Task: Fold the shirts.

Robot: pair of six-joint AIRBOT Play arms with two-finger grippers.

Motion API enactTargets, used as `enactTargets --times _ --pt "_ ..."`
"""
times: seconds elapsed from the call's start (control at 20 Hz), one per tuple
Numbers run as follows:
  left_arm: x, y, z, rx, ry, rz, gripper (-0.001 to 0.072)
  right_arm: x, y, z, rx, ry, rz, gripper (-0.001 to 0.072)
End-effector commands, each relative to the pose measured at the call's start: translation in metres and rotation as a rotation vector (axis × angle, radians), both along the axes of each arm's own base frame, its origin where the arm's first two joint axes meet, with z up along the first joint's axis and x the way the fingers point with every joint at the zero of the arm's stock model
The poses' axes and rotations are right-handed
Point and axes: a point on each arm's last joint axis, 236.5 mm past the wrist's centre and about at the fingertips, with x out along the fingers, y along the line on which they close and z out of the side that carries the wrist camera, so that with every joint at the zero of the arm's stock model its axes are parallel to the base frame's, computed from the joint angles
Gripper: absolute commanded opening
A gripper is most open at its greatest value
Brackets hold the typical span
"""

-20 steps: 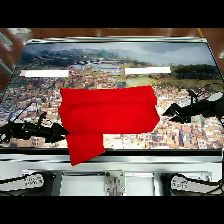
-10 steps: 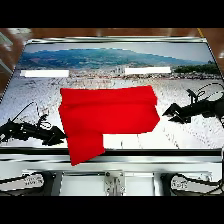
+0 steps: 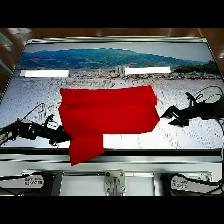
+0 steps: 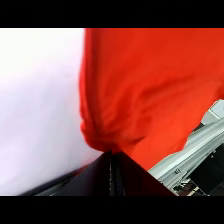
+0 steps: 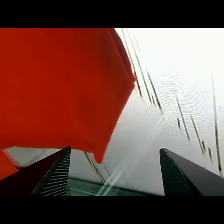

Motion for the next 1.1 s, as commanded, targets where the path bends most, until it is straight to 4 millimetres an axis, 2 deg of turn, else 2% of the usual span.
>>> enactTargets --times 0.0,0.15,0.2,0.4,0.45,0.55,0.6,0.65,0.8,0.95,1.05 --pt "0.008 -0.005 0.005 -0.026 -0.021 0.013 0.0045 -0.025 0.013 -0.018 0.040 0.073 -0.012 0.0680" --pt "0.011 -0.003 0.011 -0.024 -0.043 0.016 0.0045 -0.021 0.023 -0.029 0.075 0.054 -0.087 0.0673" --pt "0.012 -0.001 0.013 -0.022 -0.050 0.019 0.0045 -0.017 0.027 -0.031 0.094 0.044 -0.110 0.0637" --pt "0.015 0.001 0.017 -0.016 -0.069 0.027 0.0045 -0.009 0.051 -0.046 0.057 0.019 -0.049 0.0613" --pt "0.015 0.001 0.017 -0.016 -0.071 0.027 0.0045 -0.005 0.053 -0.049 0.032 0.001 -0.037 0.0463" --pt "0.021 0.003 0.020 -0.011 -0.099 0.018 0.0045 0.000 0.054 -0.048 0.018 -0.013 -0.028 0.0114" --pt "0.029 0.005 0.025 -0.008 -0.133 0.015 0.0044 0.001 0.054 -0.044 0.023 -0.020 -0.013 0.0071" --pt "0.042 0.008 0.033 -0.002 -0.184 0.010 0.0044 0.005 0.054 -0.036 0.028 -0.043 0.025 0.0070" --pt "0.108 0.016 0.082 -0.010 -0.398 0.047 0.0044 0.034 0.053 -0.008 0.011 -0.128 0.064 0.0070" --pt "0.164 0.026 0.128 0.036 -0.553 0.078 0.0044 0.085 0.049 0.018 -0.123 -0.277 0.077 0.0069" --pt "0.192 0.029 0.144 0.053 -0.594 0.100 0.0044 0.124 0.042 0.036 -0.190 -0.367 0.032 0.0069"
